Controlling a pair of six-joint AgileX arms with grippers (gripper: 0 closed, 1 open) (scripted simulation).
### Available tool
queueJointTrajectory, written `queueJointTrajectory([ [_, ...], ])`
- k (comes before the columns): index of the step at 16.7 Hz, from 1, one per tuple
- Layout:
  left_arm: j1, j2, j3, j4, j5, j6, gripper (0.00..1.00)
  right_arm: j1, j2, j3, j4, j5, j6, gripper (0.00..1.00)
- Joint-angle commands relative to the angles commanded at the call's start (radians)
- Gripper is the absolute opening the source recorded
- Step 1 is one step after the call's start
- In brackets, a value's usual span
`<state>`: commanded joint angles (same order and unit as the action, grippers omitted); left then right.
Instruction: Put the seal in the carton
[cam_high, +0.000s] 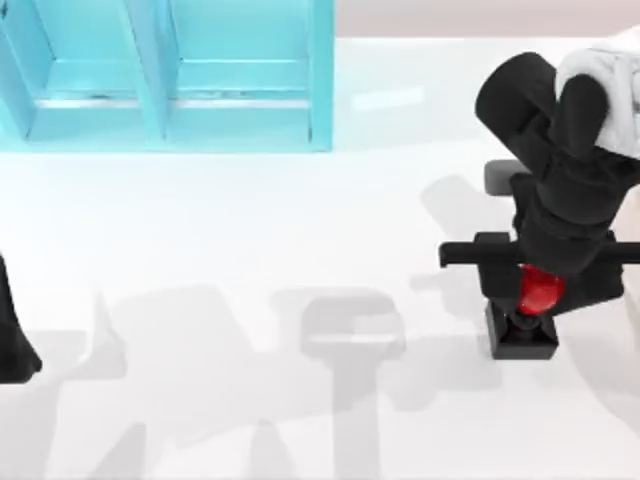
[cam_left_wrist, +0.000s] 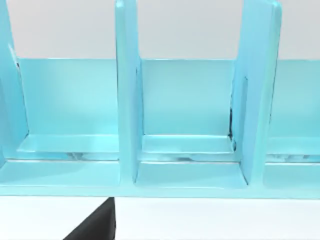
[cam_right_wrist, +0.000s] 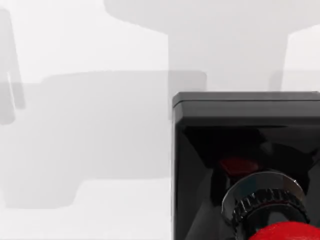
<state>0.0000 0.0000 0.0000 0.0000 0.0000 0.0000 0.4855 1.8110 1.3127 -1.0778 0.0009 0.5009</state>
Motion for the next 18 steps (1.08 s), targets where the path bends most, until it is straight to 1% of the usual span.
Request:
queueJointTrajectory([
  [3, 0.000, 0.000, 0.000, 0.000, 0.000, 0.000, 1.00, -0.002, -0.033, 0.107, -0.152, 0.000, -0.002, 0.00],
  [5, 0.000, 0.000, 0.000, 0.000, 0.000, 0.000, 1.00, -0.004, -0.052, 0.152, -0.202, 0.000, -0.004, 0.00],
  [11, 0.000, 0.000, 0.000, 0.000, 0.000, 0.000, 1.00, -0.014, -0.047, 0.167, -0.215, -0.001, -0.015, 0.00],
  [14, 0.000, 0.000, 0.000, 0.000, 0.000, 0.000, 1.00, -0.105, -0.019, 0.215, -0.249, -0.001, -0.106, 0.00],
  [18, 0.000, 0.000, 0.000, 0.000, 0.000, 0.000, 1.00, -0.344, 0.017, 0.299, -0.306, -0.001, -0.347, 0.00],
])
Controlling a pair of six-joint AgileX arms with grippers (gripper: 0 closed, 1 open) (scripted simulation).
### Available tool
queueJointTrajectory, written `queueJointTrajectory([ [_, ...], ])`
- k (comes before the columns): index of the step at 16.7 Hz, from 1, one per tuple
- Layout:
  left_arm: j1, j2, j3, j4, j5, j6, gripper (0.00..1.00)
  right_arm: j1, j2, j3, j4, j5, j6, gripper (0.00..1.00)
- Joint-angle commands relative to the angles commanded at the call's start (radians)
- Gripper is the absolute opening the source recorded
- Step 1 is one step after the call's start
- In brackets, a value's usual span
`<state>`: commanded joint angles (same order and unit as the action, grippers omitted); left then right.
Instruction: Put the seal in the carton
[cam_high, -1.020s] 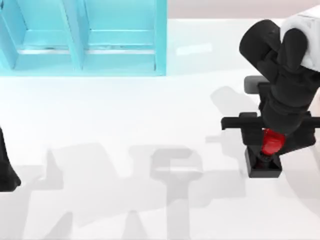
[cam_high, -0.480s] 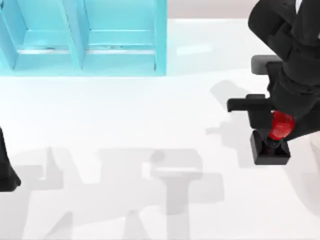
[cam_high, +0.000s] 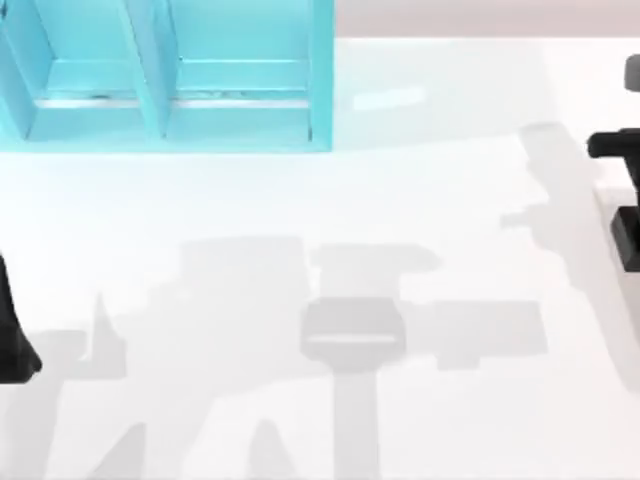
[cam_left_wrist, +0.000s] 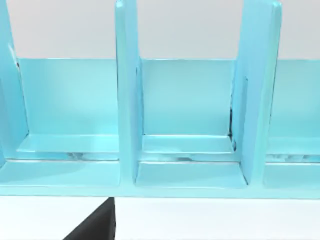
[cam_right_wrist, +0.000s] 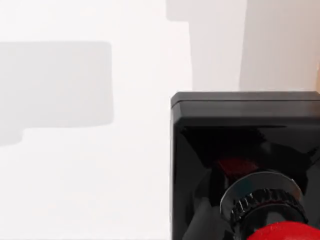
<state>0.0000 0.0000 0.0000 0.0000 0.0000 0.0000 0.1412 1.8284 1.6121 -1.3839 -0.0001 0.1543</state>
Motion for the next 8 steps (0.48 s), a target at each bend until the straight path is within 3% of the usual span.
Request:
queueJointTrajectory([
  [8, 0.000, 0.000, 0.000, 0.000, 0.000, 0.000, 1.00, -0.525, 0.039, 0.147, -0.094, 0.000, -0.524, 0.00],
])
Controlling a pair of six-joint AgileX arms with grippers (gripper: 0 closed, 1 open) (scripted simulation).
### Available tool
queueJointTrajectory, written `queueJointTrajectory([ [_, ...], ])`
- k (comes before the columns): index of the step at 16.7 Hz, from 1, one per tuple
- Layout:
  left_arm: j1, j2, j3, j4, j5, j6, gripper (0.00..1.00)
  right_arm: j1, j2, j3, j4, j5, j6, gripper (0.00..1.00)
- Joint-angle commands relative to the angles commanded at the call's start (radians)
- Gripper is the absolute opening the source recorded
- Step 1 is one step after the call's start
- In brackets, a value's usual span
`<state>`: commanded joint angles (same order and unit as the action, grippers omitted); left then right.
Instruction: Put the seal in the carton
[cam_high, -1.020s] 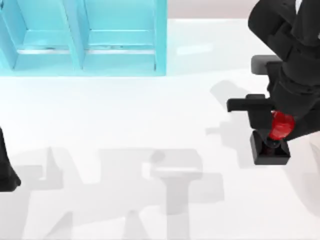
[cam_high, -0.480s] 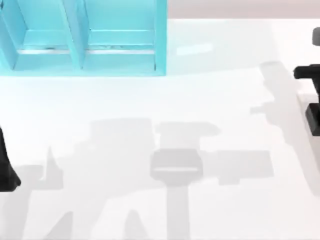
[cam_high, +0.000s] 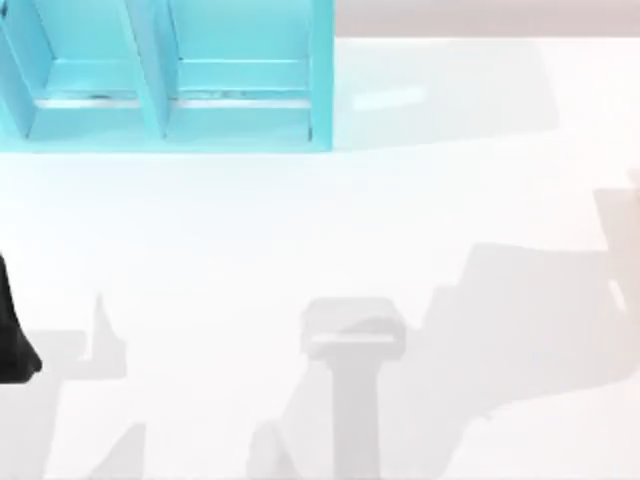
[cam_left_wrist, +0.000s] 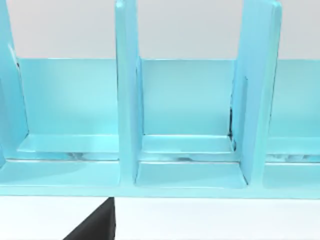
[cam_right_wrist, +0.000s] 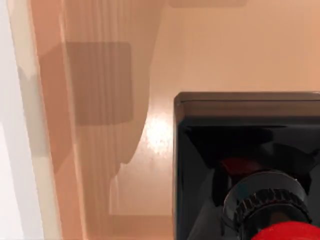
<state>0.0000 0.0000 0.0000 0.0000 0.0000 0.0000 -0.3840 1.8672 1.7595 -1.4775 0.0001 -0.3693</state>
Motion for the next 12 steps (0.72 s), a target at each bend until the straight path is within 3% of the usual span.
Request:
queueJointTrajectory([
  [3, 0.000, 0.000, 0.000, 0.000, 0.000, 0.000, 1.00, -0.065, -0.007, 0.013, -0.005, -0.001, -0.065, 0.00],
  [8, 0.000, 0.000, 0.000, 0.000, 0.000, 0.000, 1.00, -0.063, -0.005, 0.007, 0.001, 0.000, -0.065, 0.00],
  [12, 0.000, 0.000, 0.000, 0.000, 0.000, 0.000, 1.00, -0.063, -0.012, -0.104, 0.109, 0.000, -0.063, 0.00],
])
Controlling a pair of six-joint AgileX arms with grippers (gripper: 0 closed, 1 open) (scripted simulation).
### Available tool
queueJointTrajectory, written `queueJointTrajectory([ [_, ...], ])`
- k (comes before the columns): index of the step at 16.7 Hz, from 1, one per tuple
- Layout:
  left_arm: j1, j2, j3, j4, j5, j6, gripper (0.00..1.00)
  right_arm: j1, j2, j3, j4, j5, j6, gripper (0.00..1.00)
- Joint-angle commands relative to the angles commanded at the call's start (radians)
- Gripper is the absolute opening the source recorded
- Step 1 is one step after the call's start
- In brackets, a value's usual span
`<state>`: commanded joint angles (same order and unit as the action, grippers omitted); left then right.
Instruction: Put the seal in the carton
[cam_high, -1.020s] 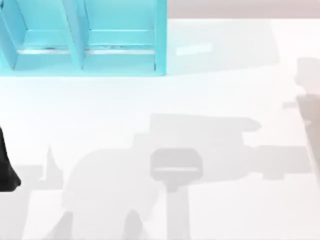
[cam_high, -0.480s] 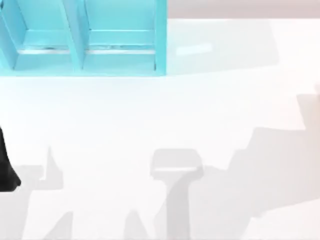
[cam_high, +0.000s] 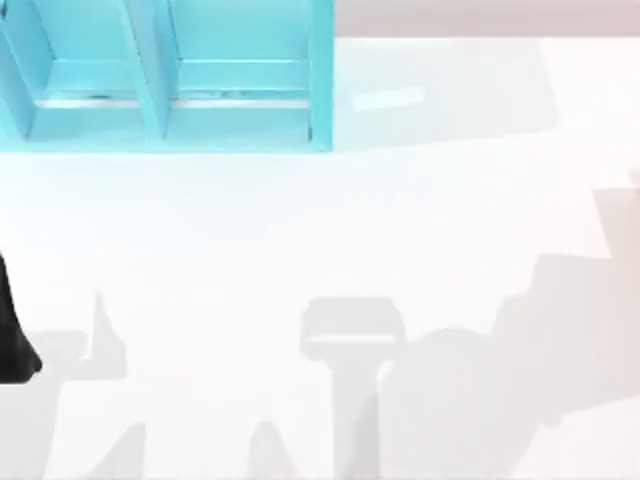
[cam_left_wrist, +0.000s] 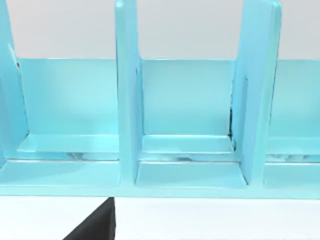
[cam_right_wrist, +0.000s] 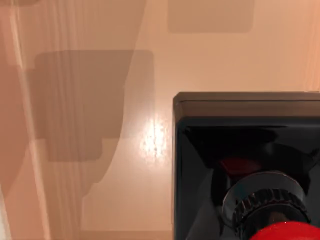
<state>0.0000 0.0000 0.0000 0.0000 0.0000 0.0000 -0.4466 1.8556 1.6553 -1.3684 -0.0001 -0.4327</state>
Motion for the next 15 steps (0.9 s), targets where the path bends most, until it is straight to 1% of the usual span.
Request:
queueJointTrajectory([
  [4, 0.000, 0.000, 0.000, 0.000, 0.000, 0.000, 1.00, 0.000, -0.002, -0.138, 0.135, 0.000, 0.000, 0.00],
  [8, 0.000, 0.000, 0.000, 0.000, 0.000, 0.000, 1.00, 0.000, -0.003, -0.149, 0.146, -0.001, 0.000, 0.00],
  [15, 0.000, 0.000, 0.000, 0.000, 0.000, 0.000, 1.00, 0.000, -0.003, -0.149, 0.146, -0.001, 0.000, 0.53],
])
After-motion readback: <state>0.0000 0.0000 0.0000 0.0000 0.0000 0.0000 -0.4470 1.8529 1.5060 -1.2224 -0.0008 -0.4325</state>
